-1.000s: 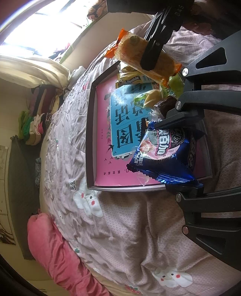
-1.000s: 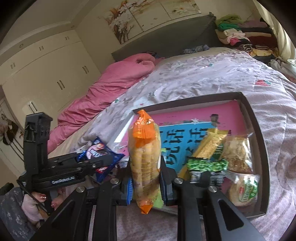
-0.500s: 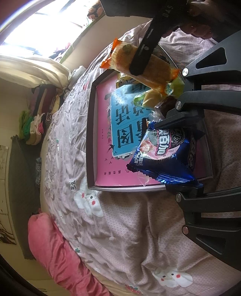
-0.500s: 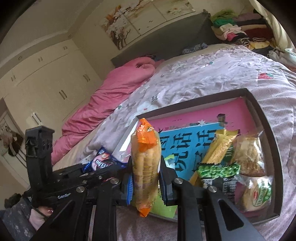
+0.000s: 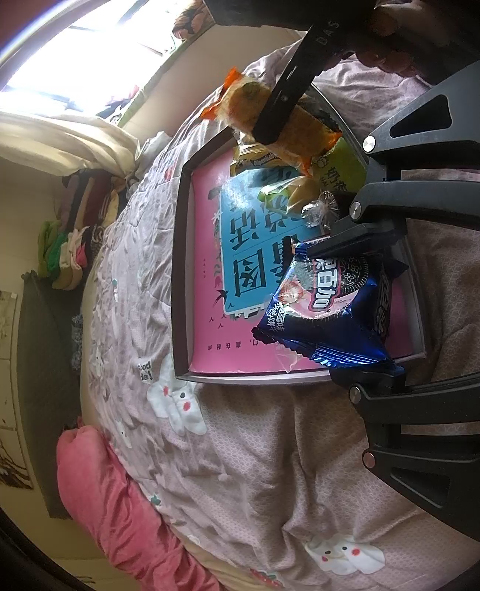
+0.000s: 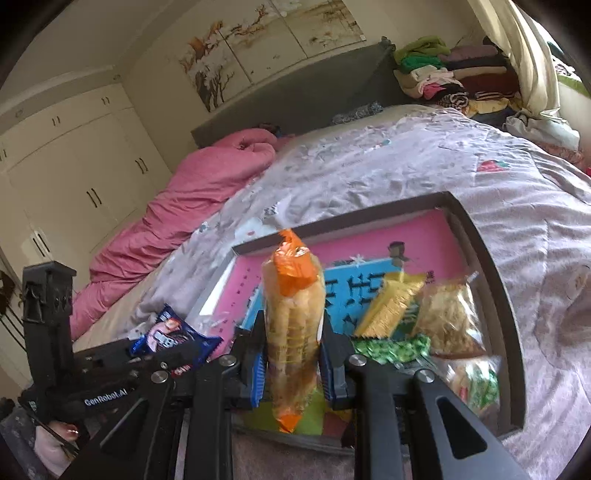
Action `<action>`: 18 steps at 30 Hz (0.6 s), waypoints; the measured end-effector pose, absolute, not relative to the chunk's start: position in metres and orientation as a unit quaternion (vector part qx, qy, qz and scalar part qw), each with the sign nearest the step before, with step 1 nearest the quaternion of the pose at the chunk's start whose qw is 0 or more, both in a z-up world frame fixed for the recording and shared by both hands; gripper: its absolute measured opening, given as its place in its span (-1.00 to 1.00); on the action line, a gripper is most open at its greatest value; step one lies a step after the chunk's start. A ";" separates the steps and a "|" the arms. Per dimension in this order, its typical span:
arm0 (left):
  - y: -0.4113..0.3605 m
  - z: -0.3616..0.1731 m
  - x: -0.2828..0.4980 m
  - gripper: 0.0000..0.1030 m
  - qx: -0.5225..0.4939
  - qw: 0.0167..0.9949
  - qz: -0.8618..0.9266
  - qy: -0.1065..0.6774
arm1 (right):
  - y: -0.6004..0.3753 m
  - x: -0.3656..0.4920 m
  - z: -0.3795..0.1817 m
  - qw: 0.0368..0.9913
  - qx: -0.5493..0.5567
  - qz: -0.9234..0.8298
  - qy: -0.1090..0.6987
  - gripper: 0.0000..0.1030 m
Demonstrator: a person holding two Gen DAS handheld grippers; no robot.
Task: Organize snacks
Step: 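Carry the blue bag and orange bread over the tray with both grippers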
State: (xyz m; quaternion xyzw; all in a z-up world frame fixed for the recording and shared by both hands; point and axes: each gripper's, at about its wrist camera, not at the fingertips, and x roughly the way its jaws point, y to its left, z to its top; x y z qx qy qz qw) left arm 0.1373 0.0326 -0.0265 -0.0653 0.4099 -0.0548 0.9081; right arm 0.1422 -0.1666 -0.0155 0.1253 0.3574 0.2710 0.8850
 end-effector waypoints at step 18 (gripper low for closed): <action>0.031 -0.027 0.137 -0.08 -0.068 0.908 -0.058 0.410 | -0.201 0.132 -0.021 0.858 0.208 0.277 0.379 -0.54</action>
